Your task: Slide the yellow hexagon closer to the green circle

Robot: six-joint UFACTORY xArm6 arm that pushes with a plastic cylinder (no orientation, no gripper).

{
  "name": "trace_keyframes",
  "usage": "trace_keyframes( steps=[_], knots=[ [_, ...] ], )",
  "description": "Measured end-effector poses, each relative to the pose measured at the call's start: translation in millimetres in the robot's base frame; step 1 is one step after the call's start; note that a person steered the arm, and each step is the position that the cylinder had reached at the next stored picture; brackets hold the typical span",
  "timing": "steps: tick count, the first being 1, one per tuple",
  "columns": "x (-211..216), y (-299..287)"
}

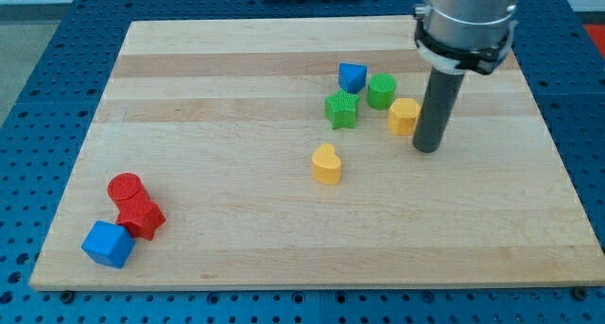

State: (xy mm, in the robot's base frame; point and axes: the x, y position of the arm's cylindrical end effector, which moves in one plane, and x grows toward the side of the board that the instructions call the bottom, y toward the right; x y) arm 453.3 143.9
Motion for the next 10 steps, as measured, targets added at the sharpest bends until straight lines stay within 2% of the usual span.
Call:
trace_keyframes(
  steps=[5, 9, 10],
  knots=[
    [-20.6, 9.6],
    [-20.6, -17.0],
    [-3.2, -11.5]
  ],
)
